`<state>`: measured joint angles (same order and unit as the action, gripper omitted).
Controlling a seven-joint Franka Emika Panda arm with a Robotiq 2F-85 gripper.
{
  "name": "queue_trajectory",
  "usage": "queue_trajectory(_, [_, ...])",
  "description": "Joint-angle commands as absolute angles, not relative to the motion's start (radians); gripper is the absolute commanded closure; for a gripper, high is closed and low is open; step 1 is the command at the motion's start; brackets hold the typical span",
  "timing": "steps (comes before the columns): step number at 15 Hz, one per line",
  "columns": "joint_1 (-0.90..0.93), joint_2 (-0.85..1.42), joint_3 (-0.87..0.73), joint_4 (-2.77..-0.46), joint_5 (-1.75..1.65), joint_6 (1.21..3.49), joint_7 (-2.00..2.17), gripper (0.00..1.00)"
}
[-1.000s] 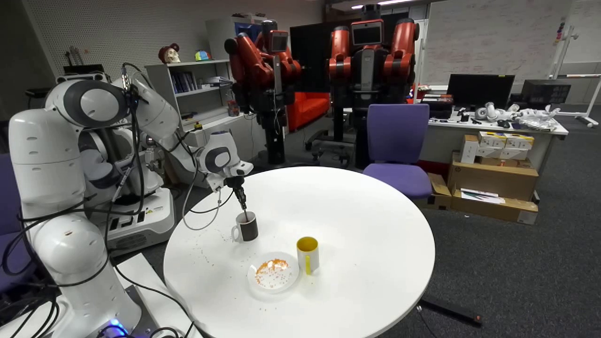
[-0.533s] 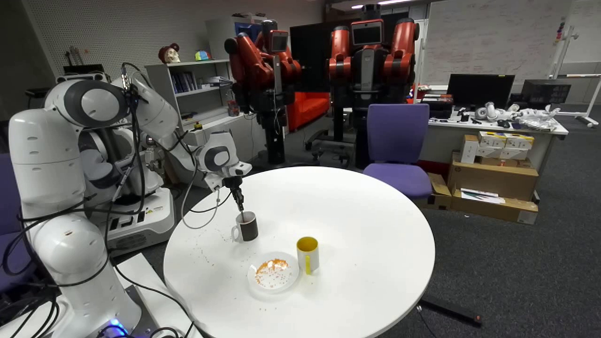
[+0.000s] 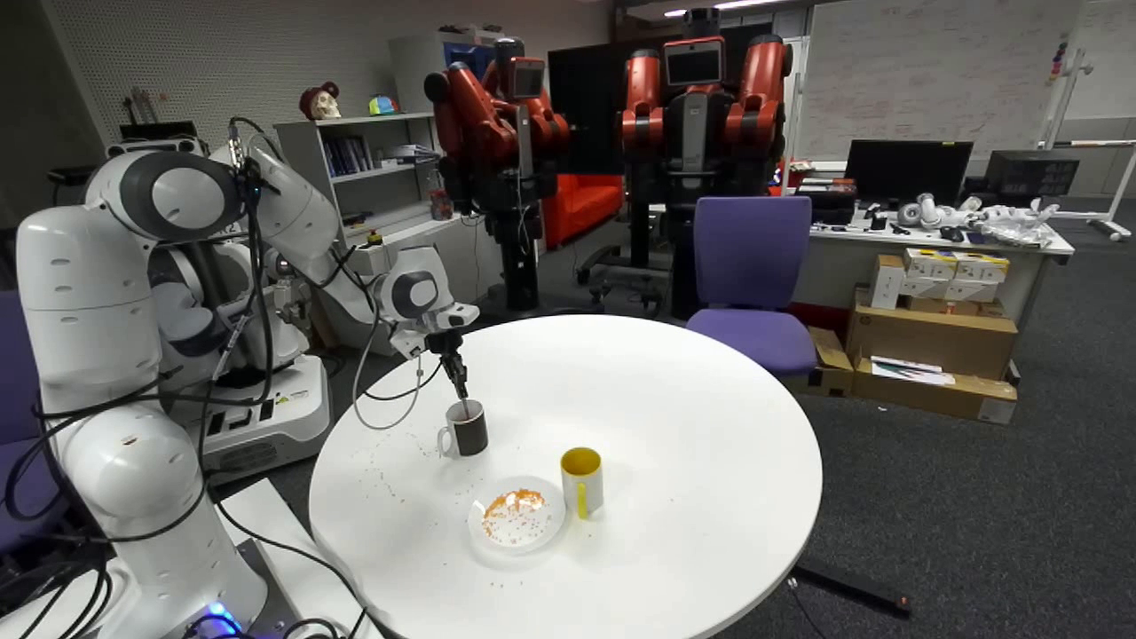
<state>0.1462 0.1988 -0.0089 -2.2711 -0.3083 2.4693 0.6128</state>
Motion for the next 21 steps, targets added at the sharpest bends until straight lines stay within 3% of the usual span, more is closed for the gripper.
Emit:
queue_trajectory(1, [0.159,0.193,-0.013,-2.242,-0.347,2.379,0.614,0.99])
queue_trajectory(9, [0.129,0.218,0.020,-2.245,-0.127,2.433,0.484,0.99])
queue_trajectory(21, [0.146,0.205,0.004,-2.249,-0.261,2.391,0.508,0.99])
